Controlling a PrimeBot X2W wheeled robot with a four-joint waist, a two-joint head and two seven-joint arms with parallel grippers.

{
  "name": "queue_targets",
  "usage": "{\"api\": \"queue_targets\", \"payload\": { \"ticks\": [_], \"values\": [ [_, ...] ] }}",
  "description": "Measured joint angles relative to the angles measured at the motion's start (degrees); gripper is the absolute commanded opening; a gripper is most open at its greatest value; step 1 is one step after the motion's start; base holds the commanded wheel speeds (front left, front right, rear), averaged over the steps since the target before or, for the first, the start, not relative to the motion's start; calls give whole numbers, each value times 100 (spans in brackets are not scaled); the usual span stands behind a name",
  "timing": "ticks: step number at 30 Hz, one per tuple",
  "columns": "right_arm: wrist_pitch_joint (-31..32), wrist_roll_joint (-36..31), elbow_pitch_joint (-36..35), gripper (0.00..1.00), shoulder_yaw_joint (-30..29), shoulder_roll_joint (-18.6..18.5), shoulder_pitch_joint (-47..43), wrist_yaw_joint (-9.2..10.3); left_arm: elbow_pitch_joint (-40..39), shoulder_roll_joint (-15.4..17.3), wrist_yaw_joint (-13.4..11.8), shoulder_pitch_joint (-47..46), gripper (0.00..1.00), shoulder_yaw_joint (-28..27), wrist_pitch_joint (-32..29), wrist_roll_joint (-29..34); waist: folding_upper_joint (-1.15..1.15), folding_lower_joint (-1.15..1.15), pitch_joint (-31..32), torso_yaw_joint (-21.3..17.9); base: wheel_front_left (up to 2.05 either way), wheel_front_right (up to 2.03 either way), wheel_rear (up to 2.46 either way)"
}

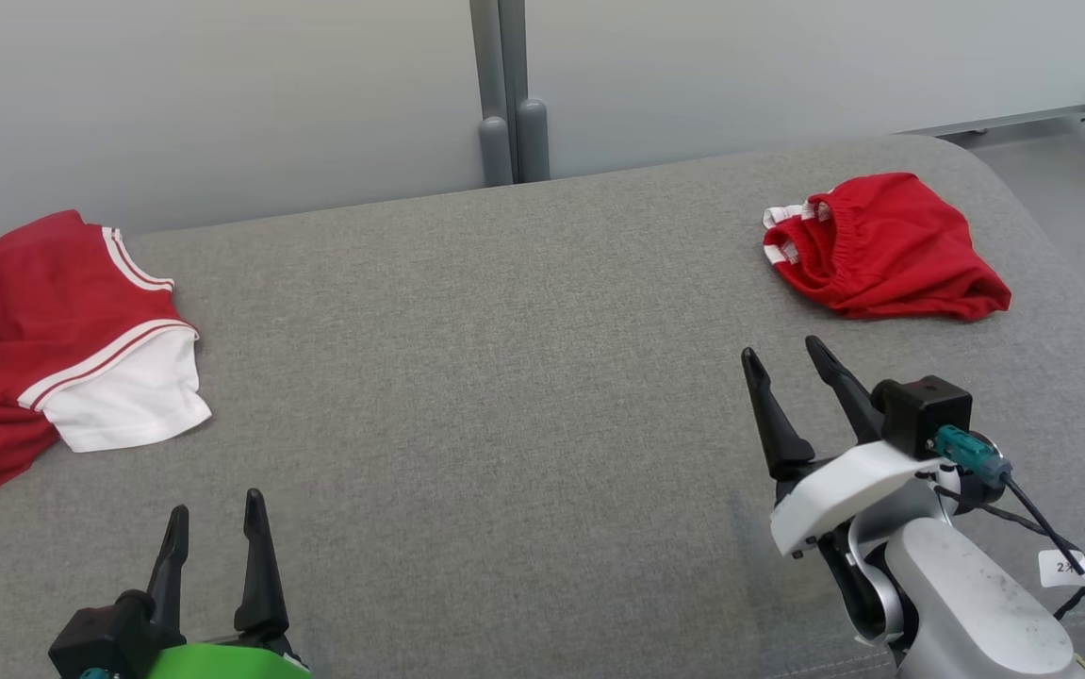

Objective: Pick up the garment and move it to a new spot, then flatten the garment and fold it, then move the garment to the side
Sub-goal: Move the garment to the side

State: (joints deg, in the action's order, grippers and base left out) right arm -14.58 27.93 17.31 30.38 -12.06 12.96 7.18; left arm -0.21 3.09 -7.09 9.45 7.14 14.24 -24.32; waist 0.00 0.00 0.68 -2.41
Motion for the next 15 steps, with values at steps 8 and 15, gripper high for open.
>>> {"api": "queue_targets", "payload": {
  "ticks": [8,15],
  "values": [
    [0,-214,-154,100,-43,140,-308,0,-4,-4,0,2,100,-55,1,51,0,0,-7,84,0,0,0],
    [-1,-330,-182,100,-62,203,-468,0,-36,-13,0,2,100,-54,1,91,0,0,-19,106,0,0,0]
  ]
}}
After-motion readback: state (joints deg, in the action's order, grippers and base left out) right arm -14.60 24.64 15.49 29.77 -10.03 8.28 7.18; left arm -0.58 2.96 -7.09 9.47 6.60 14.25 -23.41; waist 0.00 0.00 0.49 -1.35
